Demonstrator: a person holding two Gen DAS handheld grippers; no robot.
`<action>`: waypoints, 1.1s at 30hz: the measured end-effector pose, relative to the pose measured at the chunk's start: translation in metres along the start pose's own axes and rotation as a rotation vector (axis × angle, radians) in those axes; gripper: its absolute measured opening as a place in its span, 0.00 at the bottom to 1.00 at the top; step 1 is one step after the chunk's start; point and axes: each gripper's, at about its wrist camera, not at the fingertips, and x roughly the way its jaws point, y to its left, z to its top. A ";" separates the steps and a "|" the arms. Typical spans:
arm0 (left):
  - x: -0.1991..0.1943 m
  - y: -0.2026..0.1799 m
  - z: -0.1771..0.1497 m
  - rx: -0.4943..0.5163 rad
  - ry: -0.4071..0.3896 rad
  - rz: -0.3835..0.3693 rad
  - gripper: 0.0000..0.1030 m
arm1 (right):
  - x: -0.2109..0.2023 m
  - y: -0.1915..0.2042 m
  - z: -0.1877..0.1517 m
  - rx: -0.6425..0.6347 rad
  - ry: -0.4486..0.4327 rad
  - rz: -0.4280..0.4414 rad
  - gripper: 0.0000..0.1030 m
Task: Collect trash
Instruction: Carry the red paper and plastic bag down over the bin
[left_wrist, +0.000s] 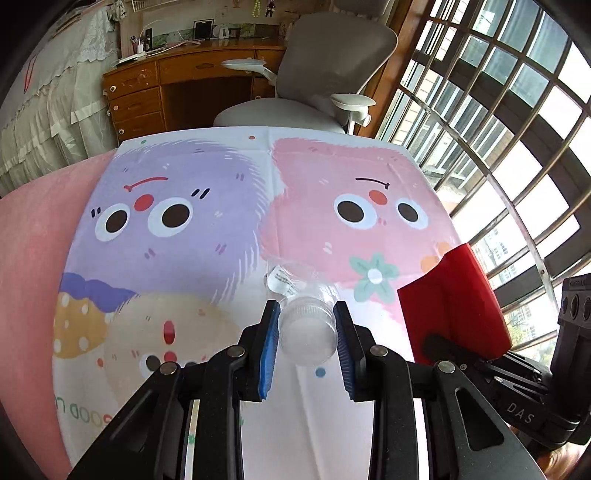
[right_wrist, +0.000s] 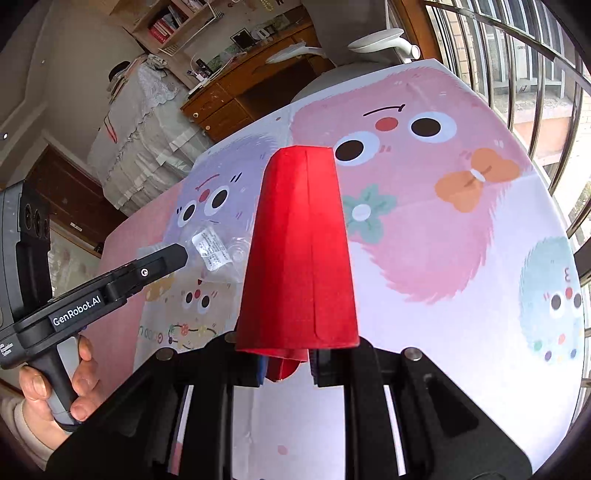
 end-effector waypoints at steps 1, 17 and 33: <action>-0.015 0.002 -0.017 0.011 -0.003 -0.007 0.28 | -0.008 0.010 -0.018 0.002 -0.002 0.000 0.13; -0.222 0.016 -0.281 0.166 0.042 -0.156 0.28 | -0.135 0.125 -0.333 -0.033 0.071 -0.116 0.13; -0.130 -0.005 -0.441 0.136 0.268 -0.151 0.28 | -0.050 0.000 -0.444 0.137 0.280 -0.198 0.14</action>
